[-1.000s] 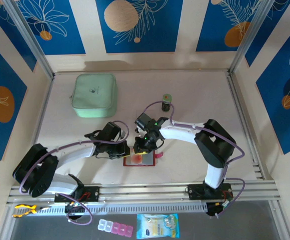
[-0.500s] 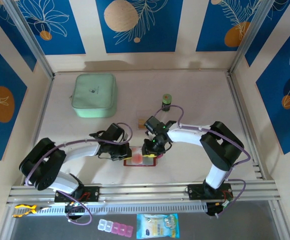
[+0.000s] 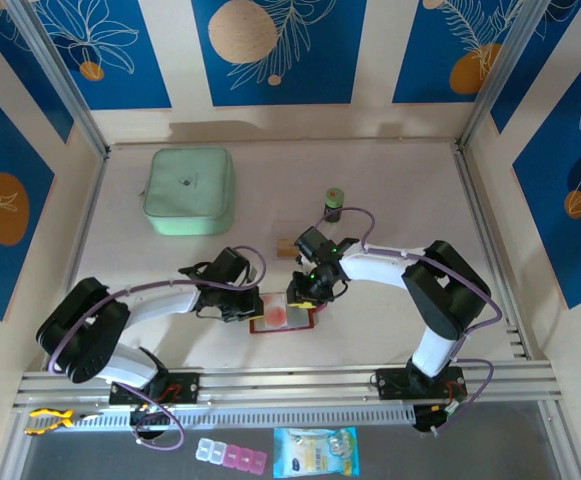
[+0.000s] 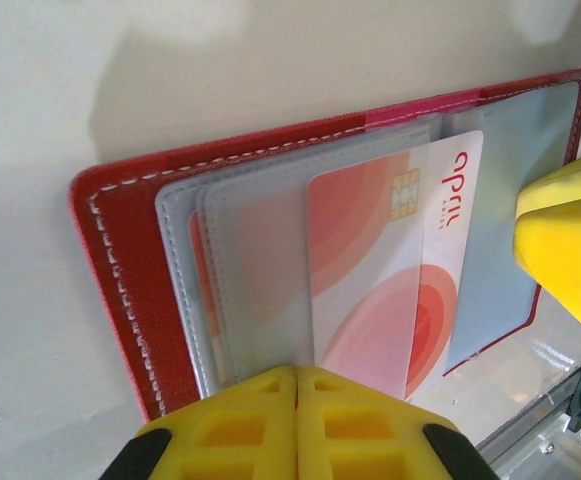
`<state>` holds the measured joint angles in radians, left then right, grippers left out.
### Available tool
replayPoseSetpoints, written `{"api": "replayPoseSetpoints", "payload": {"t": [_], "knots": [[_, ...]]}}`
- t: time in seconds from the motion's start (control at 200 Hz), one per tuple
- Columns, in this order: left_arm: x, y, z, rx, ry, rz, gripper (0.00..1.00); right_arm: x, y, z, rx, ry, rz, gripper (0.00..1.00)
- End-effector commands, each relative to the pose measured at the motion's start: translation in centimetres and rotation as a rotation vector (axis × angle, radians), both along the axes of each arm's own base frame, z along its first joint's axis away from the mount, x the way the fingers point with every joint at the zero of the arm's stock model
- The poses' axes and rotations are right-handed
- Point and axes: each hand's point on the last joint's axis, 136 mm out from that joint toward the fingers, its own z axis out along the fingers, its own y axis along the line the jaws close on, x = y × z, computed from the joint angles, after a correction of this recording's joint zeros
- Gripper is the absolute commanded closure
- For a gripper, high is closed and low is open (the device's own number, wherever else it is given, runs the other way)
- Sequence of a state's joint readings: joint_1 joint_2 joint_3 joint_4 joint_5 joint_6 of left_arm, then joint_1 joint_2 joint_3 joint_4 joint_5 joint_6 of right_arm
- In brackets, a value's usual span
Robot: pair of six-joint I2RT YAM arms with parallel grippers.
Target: Take the credit cards out of the card holder
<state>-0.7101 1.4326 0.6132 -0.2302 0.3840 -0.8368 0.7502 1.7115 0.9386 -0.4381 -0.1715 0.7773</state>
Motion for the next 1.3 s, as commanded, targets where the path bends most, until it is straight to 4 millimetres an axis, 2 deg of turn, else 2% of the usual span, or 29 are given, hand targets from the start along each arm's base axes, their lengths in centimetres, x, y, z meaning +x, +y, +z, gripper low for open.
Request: {"api": "replayPoseSetpoints", "payload": {"t": [0.0, 0.17, 0.41, 1.03, 1.29], "knots": [[0.0, 0.4, 0.5, 0.026, -0.010, 0.008, 0.93, -0.3, 0.1, 1.1, 0.013, 0.002, 0.015, 0.68], [0.6, 0.0, 0.8, 0.023, -0.023, 0.006, 0.93, -0.7, 1.6, 2.2, 0.075, 0.002, 0.024, 0.68], [0.8, -0.7, 0.9, -0.005, -0.022, 0.002, 0.93, -1.1, 3.3, 2.2, 0.135, 0.031, 0.036, 0.69], [-0.2, 0.3, -0.9, 0.054, 0.013, -0.001, 0.94, -1.3, 3.6, 0.5, 0.128, 0.069, 0.045, 0.69], [-0.3, 0.4, -1.2, 0.059, 0.021, -0.002, 0.94, -1.4, 4.5, 1.0, 0.184, 0.077, 0.044, 0.73]]}}
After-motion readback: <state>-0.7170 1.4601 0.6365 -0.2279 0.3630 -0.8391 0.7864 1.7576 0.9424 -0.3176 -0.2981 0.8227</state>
